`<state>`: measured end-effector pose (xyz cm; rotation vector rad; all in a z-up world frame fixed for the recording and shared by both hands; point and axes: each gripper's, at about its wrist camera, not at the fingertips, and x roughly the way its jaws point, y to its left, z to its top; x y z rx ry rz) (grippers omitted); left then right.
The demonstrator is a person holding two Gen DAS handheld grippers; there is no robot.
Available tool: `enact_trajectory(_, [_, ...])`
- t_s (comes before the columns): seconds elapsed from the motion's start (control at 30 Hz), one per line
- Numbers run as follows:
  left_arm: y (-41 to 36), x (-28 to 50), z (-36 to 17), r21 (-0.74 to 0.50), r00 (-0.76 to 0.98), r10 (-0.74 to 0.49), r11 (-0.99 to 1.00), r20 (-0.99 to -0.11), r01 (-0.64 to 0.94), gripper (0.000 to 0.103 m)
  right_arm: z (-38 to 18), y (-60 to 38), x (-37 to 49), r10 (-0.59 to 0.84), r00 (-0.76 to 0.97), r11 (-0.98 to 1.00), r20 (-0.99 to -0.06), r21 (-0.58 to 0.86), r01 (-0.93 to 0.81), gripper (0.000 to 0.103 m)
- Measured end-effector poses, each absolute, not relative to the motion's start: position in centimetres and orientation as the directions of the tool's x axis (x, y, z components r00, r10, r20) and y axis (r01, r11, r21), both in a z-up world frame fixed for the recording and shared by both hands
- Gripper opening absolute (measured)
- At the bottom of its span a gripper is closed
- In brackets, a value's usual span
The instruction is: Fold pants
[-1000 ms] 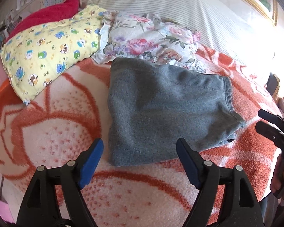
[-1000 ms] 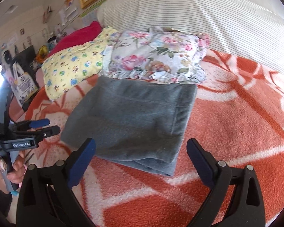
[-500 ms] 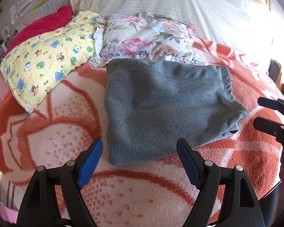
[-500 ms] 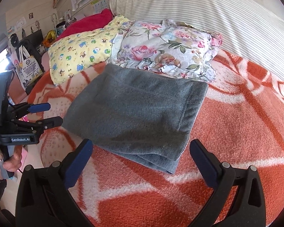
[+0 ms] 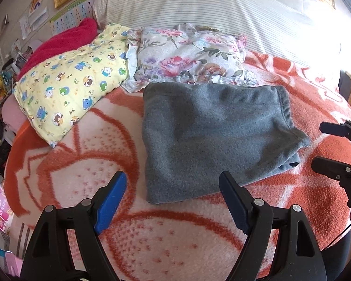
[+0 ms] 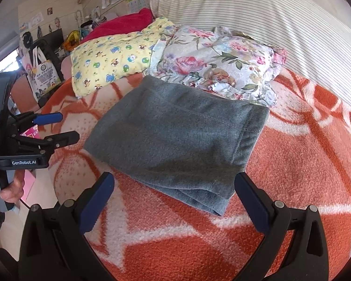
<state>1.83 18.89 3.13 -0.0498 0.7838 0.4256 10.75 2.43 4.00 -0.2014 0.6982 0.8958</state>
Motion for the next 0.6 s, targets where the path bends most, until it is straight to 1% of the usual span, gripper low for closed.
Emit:
enact_trajectory(0.27, [18.0,1.3,3.6,0.178,0.627,0.413,0.897,-0.661,-0.404,0.084,4.1,2.5,10.8,0.643,0.431,0.625,-0.633,0.108,-0.773,0.103])
enact_trajectory(0.47, [17.7,0.9,4.2,0.195,0.64,0.436,0.889,-0.633,-0.413,0.085,4.6,2.9,10.8,0.648,0.429,0.612,-0.629,0.096,-0.785,0.103])
enact_trajectory(0.6, [17.7,0.9,4.3,0.191,0.643,0.432,0.892,-0.633,-0.41,0.086,4.7,3.3,10.5,0.65,0.426,0.602,-0.629,0.083,-0.794,0.103])
